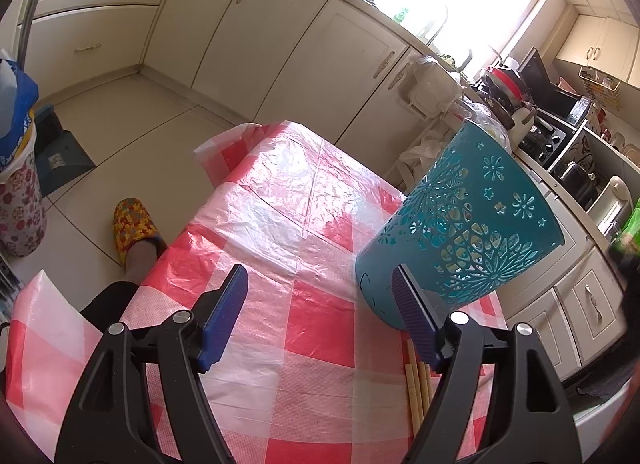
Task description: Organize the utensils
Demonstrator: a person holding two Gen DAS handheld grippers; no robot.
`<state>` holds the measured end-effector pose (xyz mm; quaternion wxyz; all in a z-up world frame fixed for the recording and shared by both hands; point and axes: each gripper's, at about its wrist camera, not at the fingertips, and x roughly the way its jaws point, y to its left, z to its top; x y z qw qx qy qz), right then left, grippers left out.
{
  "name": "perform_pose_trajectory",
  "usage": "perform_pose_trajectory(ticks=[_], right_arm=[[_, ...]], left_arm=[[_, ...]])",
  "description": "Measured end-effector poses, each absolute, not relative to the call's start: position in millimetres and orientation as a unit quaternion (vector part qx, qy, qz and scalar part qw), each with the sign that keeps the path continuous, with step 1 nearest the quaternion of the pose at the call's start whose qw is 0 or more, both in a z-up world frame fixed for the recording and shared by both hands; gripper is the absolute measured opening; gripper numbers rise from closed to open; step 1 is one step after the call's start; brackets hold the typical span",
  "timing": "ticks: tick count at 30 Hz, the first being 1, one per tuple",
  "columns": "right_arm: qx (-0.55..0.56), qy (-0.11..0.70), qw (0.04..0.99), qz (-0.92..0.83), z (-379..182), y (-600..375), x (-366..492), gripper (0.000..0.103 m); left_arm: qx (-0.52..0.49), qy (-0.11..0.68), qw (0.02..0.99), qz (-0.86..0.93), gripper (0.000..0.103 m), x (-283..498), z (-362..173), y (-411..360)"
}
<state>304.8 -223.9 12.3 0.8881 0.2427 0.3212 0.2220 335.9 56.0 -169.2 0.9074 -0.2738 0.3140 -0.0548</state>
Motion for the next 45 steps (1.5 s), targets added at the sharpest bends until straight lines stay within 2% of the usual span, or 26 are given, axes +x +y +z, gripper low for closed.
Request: perform_pose_trajectory(ticks=[5, 9, 10, 11, 12, 13, 15, 17, 25, 28, 30, 32, 35, 39, 42, 45], right_arm=[[0.201, 0.251, 0.918, 0.233, 80.8, -201.7, 328.2, 0.002], [0.162, 0.256, 0.937, 0.172, 75.5, -199.7, 321.9, 0.004], [0.155, 0.27, 0.939, 0.149, 62.7, -203.5, 317.1, 0.01], [0.159, 0.3, 0.932, 0.127, 39.3, -210.5, 316.2, 0.041], [0.169, 0.333, 0.922, 0.107, 12.8, -218.1, 317.6, 0.06], [0.174, 0.362, 0.911, 0.09, -9.7, -223.0, 319.5, 0.059], [0.171, 0.422, 0.888, 0.065, -59.0, -229.0, 330.7, 0.049], [0.171, 0.453, 0.874, 0.044, -90.8, -231.9, 347.3, 0.046], [0.1, 0.459, 0.883, 0.004, -135.5, -202.4, 405.0, 0.044], [0.039, 0.455, 0.89, -0.005, -149.4, -191.5, 408.9, 0.035], [0.005, 0.448, 0.894, 0.016, -149.6, -184.4, 402.8, 0.012], [-0.015, 0.455, 0.89, 0.029, -150.0, -181.6, 398.1, 0.006], [0.028, 0.465, 0.883, 0.05, -148.3, -198.3, 383.4, 0.006], [0.156, 0.448, 0.877, 0.081, -126.4, -234.5, 349.7, 0.006], [0.25, 0.401, 0.871, 0.134, -90.0, -251.7, 319.8, 0.006], [0.282, 0.329, 0.883, 0.179, -31.4, -247.8, 307.7, 0.006]], left_arm=[[-0.276, 0.314, 0.907, -0.052, 0.071, 335.3, -169.3, 56.3], [-0.281, 0.311, 0.907, -0.052, 0.071, 334.0, -169.0, 57.9], [-0.283, 0.309, 0.907, -0.052, 0.071, 333.7, -168.9, 58.2], [-0.284, 0.309, 0.906, -0.052, 0.072, 333.7, -169.0, 58.8], [-0.284, 0.308, 0.906, -0.052, 0.072, 333.6, -168.9, 59.0], [-0.284, 0.308, 0.906, -0.053, 0.072, 333.3, -168.7, 58.9], [-0.283, 0.309, 0.907, -0.054, 0.073, 333.6, -168.6, 58.5], [-0.282, 0.31, 0.907, -0.052, 0.073, 333.5, -168.5, 58.1], [-0.284, 0.31, 0.906, -0.052, 0.074, 334.7, -169.0, 59.5], [-0.285, 0.309, 0.906, -0.051, 0.075, 334.6, -168.9, 59.4], [-0.286, 0.309, 0.906, -0.051, 0.075, 334.6, -168.7, 59.4], [-0.285, 0.31, 0.906, -0.051, 0.075, 334.6, -168.8, 59.7], [-0.287, 0.309, 0.906, -0.05, 0.075, 334.0, -169.0, 61.0], [-0.285, 0.31, 0.906, -0.049, 0.075, 334.6, -168.9, 60.5], [-0.284, 0.312, 0.906, -0.049, 0.075, 335.0, -168.8, 59.9], [-0.283, 0.312, 0.906, -0.048, 0.075, 335.3, -168.6, 59.9]])
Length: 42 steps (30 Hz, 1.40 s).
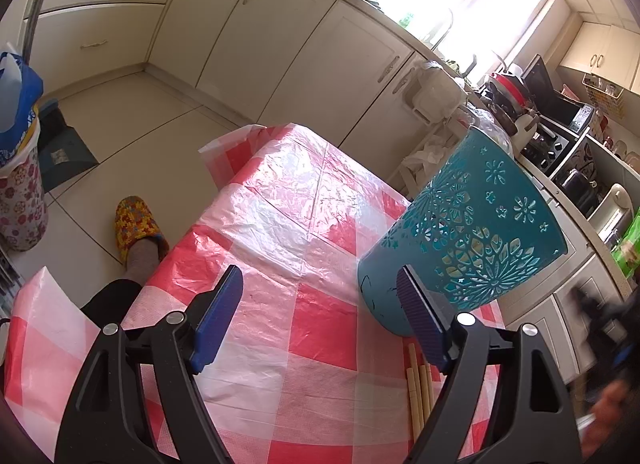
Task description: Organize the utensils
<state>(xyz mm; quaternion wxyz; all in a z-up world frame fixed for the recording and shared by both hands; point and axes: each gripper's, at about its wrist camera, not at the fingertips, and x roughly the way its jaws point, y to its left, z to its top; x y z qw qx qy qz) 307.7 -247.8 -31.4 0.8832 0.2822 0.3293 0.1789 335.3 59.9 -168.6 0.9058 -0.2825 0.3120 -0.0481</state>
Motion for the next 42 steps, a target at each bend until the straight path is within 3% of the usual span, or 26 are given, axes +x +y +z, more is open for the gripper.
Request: perform_pose_trajectory(ticks=[5, 10, 16, 18, 24, 32, 42], right_arm=[[0.251, 0.171, 0.932, 0.195, 60.0, -213.4, 327.5, 0.006], [0.197, 0.105, 0.968, 0.116, 71.2, -169.6, 375.5, 0.006], [0.159, 0.212, 0.959, 0.1, 27.9, -141.6, 421.5, 0.015], [0.157, 0.222, 0.956, 0.109, 20.2, -144.5, 410.5, 0.024], [0.169, 0.218, 0.953, 0.125, 7.1, -175.3, 330.3, 0.038], [0.131, 0.352, 0.922, 0.095, -88.3, -198.2, 247.9, 0.035], [0.113, 0.422, 0.893, 0.111, -139.2, -175.9, 256.7, 0.03]], left_arm=[[-0.284, 0.312, 0.906, -0.045, 0.075, 335.7, -168.8, 60.5], [-0.286, 0.311, 0.905, -0.045, 0.076, 335.7, -169.7, 61.4], [-0.288, 0.308, 0.905, -0.048, 0.076, 334.6, -169.9, 62.2], [-0.289, 0.308, 0.905, -0.048, 0.076, 334.1, -170.0, 62.5], [-0.285, 0.311, 0.905, -0.044, 0.076, 334.2, -169.3, 61.5], [-0.222, 0.288, 0.931, -0.016, 0.076, 309.0, -149.5, 48.3], [-0.147, 0.297, 0.943, -0.024, 0.078, 270.1, -134.9, 22.0]])
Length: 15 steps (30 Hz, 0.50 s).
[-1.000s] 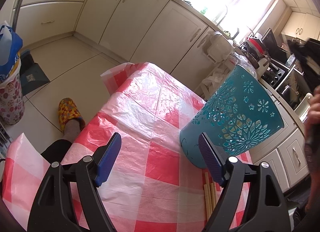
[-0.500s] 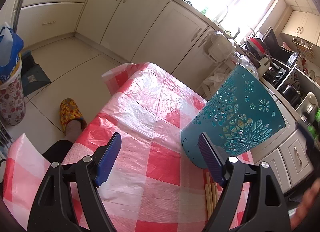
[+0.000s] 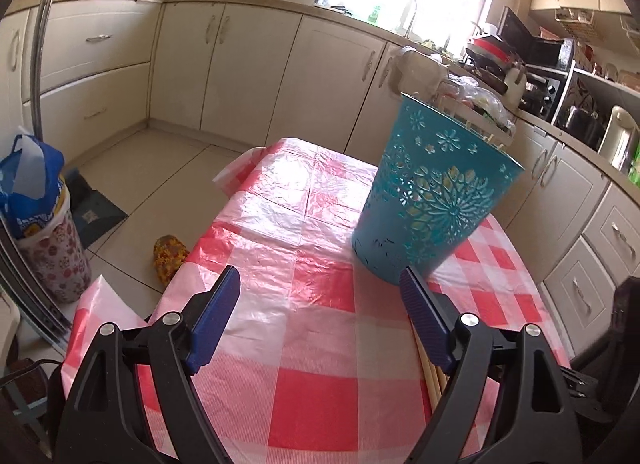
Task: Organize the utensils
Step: 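Bring both grippers back down to the remaining wooden sticks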
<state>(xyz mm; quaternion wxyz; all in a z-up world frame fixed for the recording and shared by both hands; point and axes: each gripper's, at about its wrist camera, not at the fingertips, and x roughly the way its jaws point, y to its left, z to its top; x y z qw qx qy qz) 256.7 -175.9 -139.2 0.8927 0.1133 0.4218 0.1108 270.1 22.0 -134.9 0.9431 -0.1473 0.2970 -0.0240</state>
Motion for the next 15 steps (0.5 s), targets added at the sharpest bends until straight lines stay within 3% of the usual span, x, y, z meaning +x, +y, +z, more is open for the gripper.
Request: perform_pose_trajectory(ticks=[15], right_arm=[[0.072, 0.433, 0.893, 0.101, -153.3, -158.2, 269.8, 0.03]], left_arm=[[-0.1, 0.294, 0.95, -0.019, 0.08, 255.4, -125.2, 11.1]])
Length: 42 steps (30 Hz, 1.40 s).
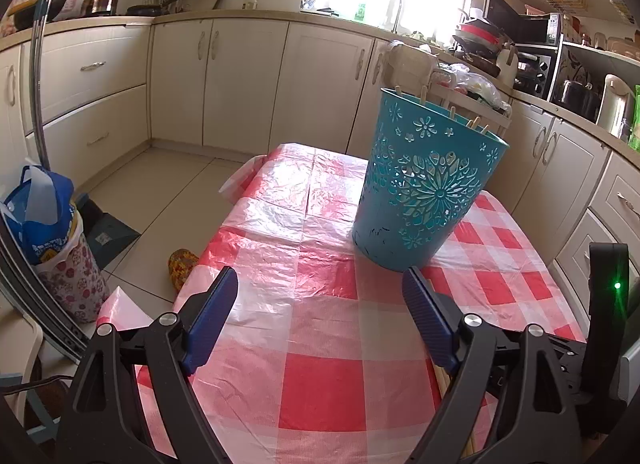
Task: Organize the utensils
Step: 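Bring both grippers back down to the remaining wooden sticks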
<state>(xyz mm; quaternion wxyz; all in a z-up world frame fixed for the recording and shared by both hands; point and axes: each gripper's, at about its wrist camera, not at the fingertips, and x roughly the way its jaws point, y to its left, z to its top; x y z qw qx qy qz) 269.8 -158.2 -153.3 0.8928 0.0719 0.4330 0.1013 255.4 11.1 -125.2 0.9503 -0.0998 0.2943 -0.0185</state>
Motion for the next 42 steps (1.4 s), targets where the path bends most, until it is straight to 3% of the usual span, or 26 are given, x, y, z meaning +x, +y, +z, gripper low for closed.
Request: perform_pose_trajectory(ticks=[27, 35, 38, 42], right_arm=[[0.11, 0.433, 0.885, 0.131, -153.9, -170.3, 272.5, 0.028], [0.038, 0.439, 0.888, 0.134, -150.2, -154.4, 274.7, 0.028], [0.013, 0.447, 0.886, 0.125, -151.1, -161.5, 271.1, 0.021], [0.019, 0.445, 0.887, 0.123, -152.4, -178.1, 263.6, 0.02]], left_arm=[[-0.075, 0.343, 0.935, -0.038, 0.081, 261.3, -145.1, -14.4], [-0.07, 0.368, 0.926, -0.042, 0.081, 271.1, -150.3, -27.0], [-0.058, 0.379, 0.922, -0.05, 0.081, 276.3, -152.1, -37.5], [-0.028, 0.405, 0.912, -0.055, 0.081, 284.5, -161.8, -57.3]])
